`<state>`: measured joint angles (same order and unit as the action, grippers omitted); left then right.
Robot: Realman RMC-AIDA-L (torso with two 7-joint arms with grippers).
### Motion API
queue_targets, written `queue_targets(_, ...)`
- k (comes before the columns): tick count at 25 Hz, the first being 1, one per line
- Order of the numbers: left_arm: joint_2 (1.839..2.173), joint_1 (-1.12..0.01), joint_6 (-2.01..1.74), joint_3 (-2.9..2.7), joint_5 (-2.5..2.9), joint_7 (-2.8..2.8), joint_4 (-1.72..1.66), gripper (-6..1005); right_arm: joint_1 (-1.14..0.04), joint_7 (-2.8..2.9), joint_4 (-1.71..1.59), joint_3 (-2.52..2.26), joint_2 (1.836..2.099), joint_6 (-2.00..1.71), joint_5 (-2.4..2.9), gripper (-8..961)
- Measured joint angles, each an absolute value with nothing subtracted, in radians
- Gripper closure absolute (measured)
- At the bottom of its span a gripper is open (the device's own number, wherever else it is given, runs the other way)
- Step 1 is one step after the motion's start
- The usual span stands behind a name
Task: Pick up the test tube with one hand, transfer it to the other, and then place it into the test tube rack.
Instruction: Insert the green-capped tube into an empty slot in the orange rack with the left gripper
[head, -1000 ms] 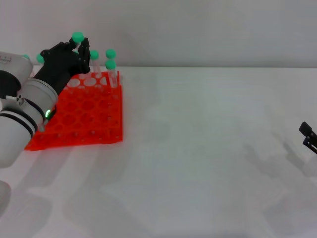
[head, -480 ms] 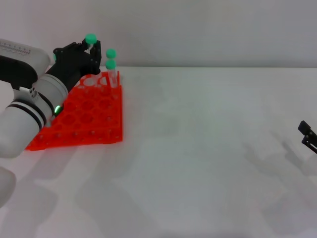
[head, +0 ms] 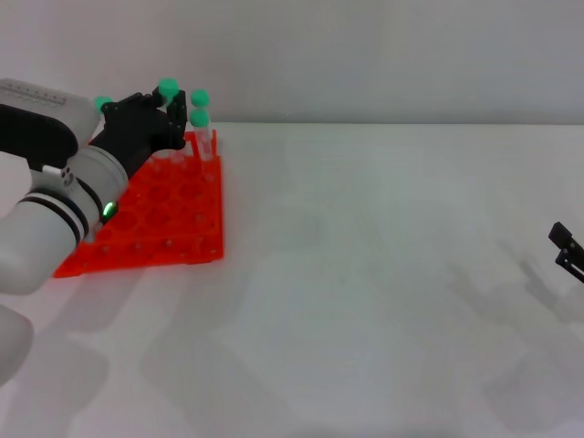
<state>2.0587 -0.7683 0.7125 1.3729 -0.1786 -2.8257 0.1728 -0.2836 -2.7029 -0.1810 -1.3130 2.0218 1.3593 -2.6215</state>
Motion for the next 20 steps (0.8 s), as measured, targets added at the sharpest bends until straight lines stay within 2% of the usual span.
queue_targets(20,2.075,-0.718,0.678,1.412,-0.151,-2.826,0.160,678,-0.269,-2.703,-0.168,-1.313,2.020,1.384,-2.622,85)
